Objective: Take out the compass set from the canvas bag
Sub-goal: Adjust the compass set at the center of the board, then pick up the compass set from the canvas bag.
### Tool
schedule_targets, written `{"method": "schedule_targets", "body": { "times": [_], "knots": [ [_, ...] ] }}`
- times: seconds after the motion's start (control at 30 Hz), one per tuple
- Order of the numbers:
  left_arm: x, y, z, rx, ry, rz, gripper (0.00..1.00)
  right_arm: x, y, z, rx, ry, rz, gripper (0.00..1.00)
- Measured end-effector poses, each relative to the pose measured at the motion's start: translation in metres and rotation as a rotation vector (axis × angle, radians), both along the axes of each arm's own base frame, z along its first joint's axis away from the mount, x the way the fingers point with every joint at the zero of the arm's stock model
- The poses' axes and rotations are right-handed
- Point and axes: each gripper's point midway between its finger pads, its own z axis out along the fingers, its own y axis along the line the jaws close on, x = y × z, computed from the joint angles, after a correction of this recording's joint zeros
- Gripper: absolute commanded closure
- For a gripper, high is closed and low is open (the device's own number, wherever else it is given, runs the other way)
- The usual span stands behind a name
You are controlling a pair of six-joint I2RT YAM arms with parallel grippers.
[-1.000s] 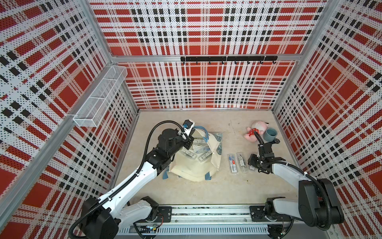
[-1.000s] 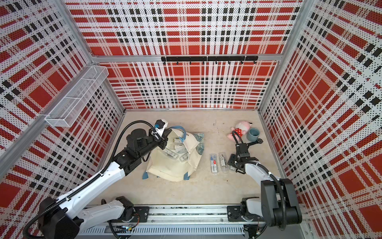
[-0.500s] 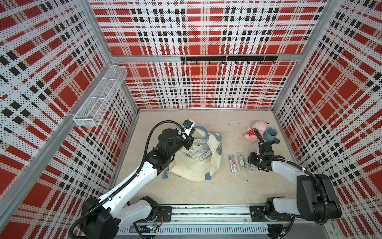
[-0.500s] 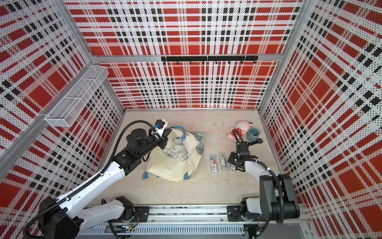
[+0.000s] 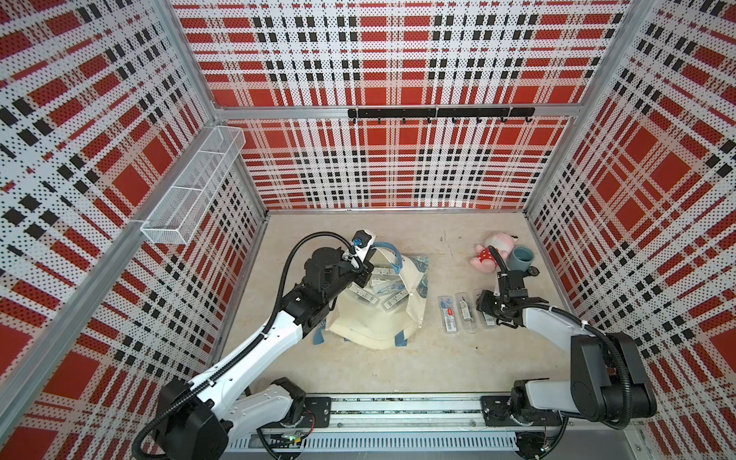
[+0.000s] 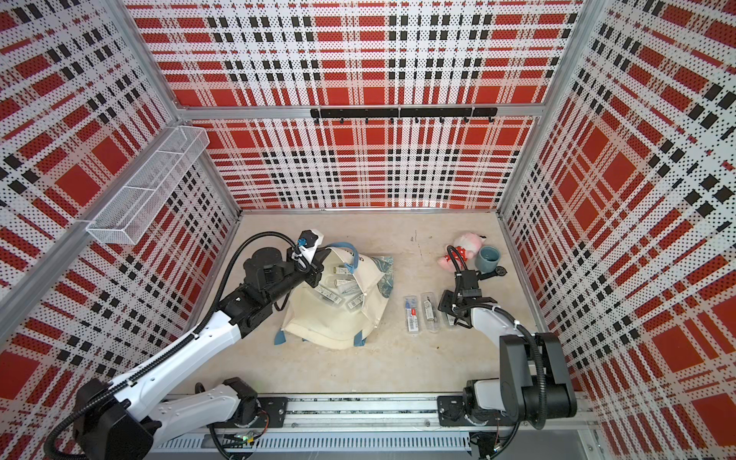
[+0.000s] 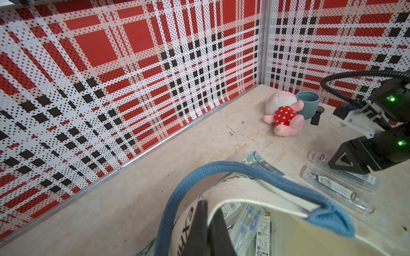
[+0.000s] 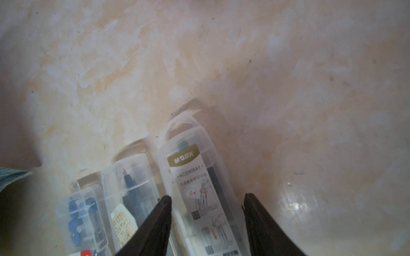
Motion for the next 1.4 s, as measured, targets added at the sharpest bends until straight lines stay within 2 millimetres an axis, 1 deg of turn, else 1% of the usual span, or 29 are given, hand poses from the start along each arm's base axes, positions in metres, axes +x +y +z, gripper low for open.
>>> {"method": "schedule_targets", "body": {
  "times": [0.07, 0.1, 0.17, 0.23, 0.27, 0.33, 0.37, 0.4, 0.5, 0.53, 0.6, 0.63, 0.67, 0.7, 0.73, 0.77, 0.83, 0.9, 0.97, 1.07, 1.2, 1.3, 1.4],
  "knots": [
    [0.000, 0.000, 0.000, 0.000, 0.000, 0.001, 1.00, -0.001, 0.001, 0.008, 0.000, -0.009, 0.015, 0.45],
    [0.000, 0.000, 0.000, 0.001, 0.000, 0.002, 1.00, -0.001, 0.004, 0.016, 0.003, -0.027, 0.033, 0.46],
    [0.000, 0.000, 0.000, 0.002, -0.001, 0.002, 1.00, 0.003, 0.013, 0.044, -0.002, -0.095, 0.087, 0.46],
    [-0.001, -0.001, 0.000, 0.004, -0.001, 0.003, 1.00, 0.007, 0.034, 0.081, -0.021, -0.200, 0.181, 0.46],
    [-0.001, -0.002, 0.000, 0.005, -0.001, 0.004, 1.00, 0.008, 0.052, 0.104, -0.032, -0.272, 0.256, 0.46],
    [-0.004, -0.005, -0.001, 0.008, -0.001, -0.002, 1.00, -0.002, 0.093, 0.145, -0.044, -0.404, 0.417, 0.46],
    [-0.005, -0.007, -0.001, 0.010, 0.000, -0.006, 1.00, -0.011, 0.115, 0.165, -0.045, -0.474, 0.505, 0.46],
    [-0.006, -0.009, -0.002, 0.012, 0.001, -0.007, 1.00, -0.024, 0.141, 0.184, -0.039, -0.542, 0.605, 0.46],
    [-0.009, -0.013, -0.002, 0.016, -0.002, -0.012, 1.00, -0.069, 0.207, 0.223, -0.019, -0.691, 0.859, 0.47],
    [-0.010, -0.014, -0.002, 0.017, -0.002, -0.011, 1.00, -0.084, 0.230, 0.232, -0.012, -0.732, 0.937, 0.48],
    [-0.009, -0.013, -0.002, 0.019, -0.002, -0.006, 1.00, -0.111, 0.274, 0.239, -0.010, -0.796, 1.077, 0.51],
    [-0.009, -0.013, -0.002, 0.020, -0.002, -0.003, 1.00, -0.119, 0.294, 0.235, -0.020, -0.809, 1.131, 0.52],
    [-0.009, -0.013, -0.002, 0.020, -0.001, -0.002, 1.00, -0.121, 0.309, 0.232, -0.035, -0.820, 1.165, 0.53],
    [-0.009, -0.013, -0.002, 0.021, 0.000, -0.001, 1.00, -0.119, 0.324, 0.222, -0.062, -0.815, 1.191, 0.54],
    [-0.010, -0.013, -0.002, 0.022, 0.001, -0.001, 1.00, -0.114, 0.337, 0.204, -0.101, -0.795, 1.215, 0.55],
    [-0.010, -0.013, -0.002, 0.022, 0.000, -0.002, 1.00, -0.109, 0.345, 0.186, -0.144, -0.774, 1.233, 0.56],
    [-0.012, -0.014, -0.002, 0.023, 0.001, -0.007, 1.00, -0.099, 0.352, 0.148, -0.238, -0.731, 1.263, 0.58],
    [-0.013, -0.015, -0.002, 0.025, 0.003, -0.010, 1.00, -0.090, 0.352, 0.116, -0.309, -0.695, 1.282, 0.60],
    [-0.014, -0.015, -0.002, 0.028, 0.005, -0.009, 1.00, -0.077, 0.354, 0.098, -0.344, -0.680, 1.273, 0.61],
    [-0.013, -0.014, -0.002, 0.029, 0.006, -0.003, 1.00, -0.056, 0.357, 0.080, -0.361, -0.684, 1.227, 0.61],
    [-0.014, -0.014, -0.001, 0.026, 0.003, -0.003, 1.00, -0.038, 0.362, 0.065, -0.360, -0.696, 1.171, 0.60],
    [-0.015, -0.013, 0.002, 0.022, -0.002, -0.004, 1.00, -0.028, 0.364, 0.063, -0.342, -0.718, 1.137, 0.59],
    [-0.016, -0.013, 0.004, 0.019, -0.006, -0.005, 1.00, -0.025, 0.367, 0.066, -0.330, -0.751, 1.124, 0.58]
  ]
}}
